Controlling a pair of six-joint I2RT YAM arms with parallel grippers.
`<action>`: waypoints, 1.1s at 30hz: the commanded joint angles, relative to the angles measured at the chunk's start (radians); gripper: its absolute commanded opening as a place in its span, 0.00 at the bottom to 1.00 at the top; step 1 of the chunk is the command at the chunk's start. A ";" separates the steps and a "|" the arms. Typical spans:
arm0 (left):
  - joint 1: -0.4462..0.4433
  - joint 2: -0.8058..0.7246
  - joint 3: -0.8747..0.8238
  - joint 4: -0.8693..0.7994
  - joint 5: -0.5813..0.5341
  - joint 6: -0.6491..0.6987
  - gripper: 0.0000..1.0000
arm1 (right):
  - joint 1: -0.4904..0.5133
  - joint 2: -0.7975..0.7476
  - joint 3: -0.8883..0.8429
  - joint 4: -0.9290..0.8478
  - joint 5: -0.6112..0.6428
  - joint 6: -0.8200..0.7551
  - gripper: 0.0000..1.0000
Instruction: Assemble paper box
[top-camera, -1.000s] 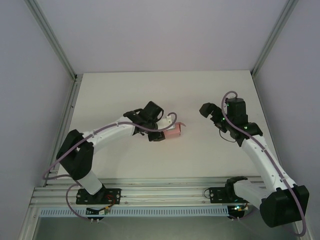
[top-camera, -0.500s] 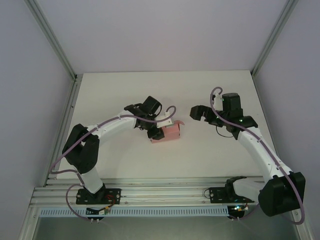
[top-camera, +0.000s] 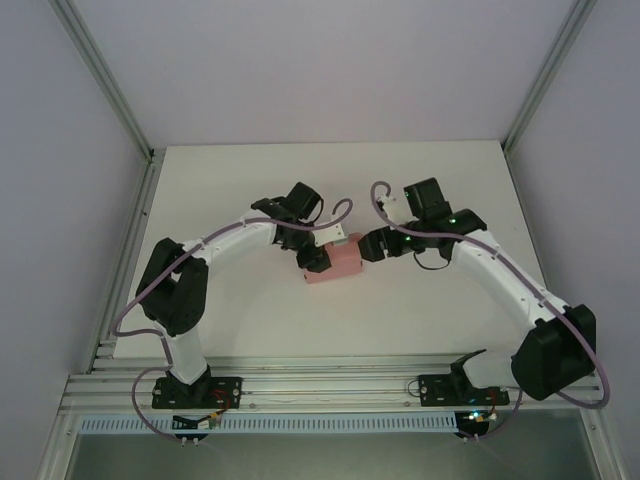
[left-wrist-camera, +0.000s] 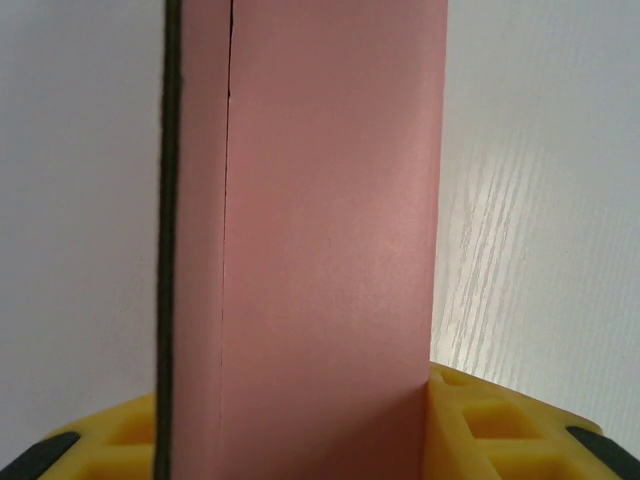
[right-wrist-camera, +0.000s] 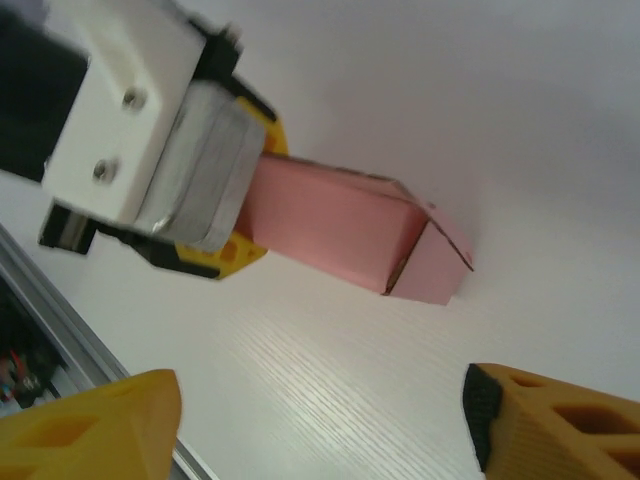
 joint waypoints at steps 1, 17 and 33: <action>0.018 0.044 0.029 -0.054 0.049 0.003 0.33 | 0.002 0.033 0.046 -0.049 0.041 -0.092 0.66; 0.020 0.060 0.094 -0.136 0.081 0.015 0.34 | 0.020 0.239 0.147 0.096 0.133 -0.282 0.50; 0.013 0.027 0.068 -0.051 0.048 -0.054 0.36 | 0.038 0.219 0.105 0.134 0.014 -0.082 0.00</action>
